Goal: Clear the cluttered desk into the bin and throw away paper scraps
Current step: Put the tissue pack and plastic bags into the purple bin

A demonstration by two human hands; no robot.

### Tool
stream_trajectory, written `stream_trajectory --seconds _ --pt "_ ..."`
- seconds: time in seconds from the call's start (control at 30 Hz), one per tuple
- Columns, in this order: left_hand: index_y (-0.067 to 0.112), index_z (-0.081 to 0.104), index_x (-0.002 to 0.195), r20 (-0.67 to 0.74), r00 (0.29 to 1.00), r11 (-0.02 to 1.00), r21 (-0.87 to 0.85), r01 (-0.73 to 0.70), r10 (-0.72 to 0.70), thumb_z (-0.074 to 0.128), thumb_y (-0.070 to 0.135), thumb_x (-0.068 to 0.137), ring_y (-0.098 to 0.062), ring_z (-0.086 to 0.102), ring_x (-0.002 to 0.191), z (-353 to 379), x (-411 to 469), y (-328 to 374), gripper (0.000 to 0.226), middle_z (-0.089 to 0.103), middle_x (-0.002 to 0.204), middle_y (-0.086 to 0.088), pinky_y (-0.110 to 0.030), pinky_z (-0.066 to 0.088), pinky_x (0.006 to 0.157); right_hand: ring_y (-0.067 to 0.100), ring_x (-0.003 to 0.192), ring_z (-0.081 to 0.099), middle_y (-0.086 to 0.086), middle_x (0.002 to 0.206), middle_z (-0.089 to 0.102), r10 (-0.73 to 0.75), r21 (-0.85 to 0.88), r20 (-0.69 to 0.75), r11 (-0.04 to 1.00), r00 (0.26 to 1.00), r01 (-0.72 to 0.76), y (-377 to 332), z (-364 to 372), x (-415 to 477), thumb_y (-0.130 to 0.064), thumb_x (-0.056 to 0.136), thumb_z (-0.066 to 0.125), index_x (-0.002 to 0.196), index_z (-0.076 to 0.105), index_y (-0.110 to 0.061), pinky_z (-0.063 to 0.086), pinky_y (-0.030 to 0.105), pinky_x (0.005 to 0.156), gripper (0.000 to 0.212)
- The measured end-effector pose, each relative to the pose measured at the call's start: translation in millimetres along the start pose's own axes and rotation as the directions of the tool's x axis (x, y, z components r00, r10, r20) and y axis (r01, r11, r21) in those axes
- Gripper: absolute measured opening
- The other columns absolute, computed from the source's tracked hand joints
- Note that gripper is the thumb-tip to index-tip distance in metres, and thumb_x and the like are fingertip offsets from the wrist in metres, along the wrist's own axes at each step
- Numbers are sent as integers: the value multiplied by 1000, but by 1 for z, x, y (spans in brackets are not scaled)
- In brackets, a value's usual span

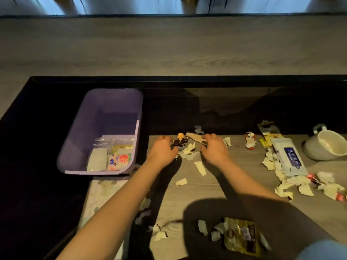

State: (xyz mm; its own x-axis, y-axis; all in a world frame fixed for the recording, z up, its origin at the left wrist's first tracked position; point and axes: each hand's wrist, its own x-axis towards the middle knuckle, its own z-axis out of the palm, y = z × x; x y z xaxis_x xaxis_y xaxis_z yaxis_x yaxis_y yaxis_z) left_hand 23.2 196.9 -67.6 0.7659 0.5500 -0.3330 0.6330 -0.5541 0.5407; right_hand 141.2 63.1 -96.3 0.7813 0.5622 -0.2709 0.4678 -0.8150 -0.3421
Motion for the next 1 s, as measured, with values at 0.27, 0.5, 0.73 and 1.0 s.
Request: stream_trajectory --seconds 0.27,0.5,0.73,1.0 --pt "13 48 128 120 974 980 -25 196 -191 57 26 90 -26 54 112 25 52 2 41 53 124 -11 -38 47 95 27 124 42 7 134 48 -40 -175 79 983 996 54 3 0 38 -29 92 52 138 41 -23 40 40 99 47" --pt "18 50 124 111 963 967 88 238 -247 66 38 80 -27 45 121 44 78 -6 51 47 129 -8 -43 43 100 27 121 47 7 126 57 -49 -218 118 973 992 74 -1 9 60 -35 93 52 129 50 -21 34 40 101 39" --pt "22 63 93 133 950 959 39 281 -284 70 32 78 -16 61 92 54 83 -3 20 66 96 2 -33 52 83 25 114 50 5 117 60 -53 -212 181 973 982 91 4 12 66 -31 92 53 123 54 -21 35 39 97 32" --pt "19 48 92 77 973 972 -77 224 -218 70 18 80 -19 56 90 47 67 -5 25 57 94 -2 -31 46 75 26 109 54 8 115 61 -47 10 28 999 998 47 8 -3 44 -28 95 49 123 50 -17 39 38 93 30"
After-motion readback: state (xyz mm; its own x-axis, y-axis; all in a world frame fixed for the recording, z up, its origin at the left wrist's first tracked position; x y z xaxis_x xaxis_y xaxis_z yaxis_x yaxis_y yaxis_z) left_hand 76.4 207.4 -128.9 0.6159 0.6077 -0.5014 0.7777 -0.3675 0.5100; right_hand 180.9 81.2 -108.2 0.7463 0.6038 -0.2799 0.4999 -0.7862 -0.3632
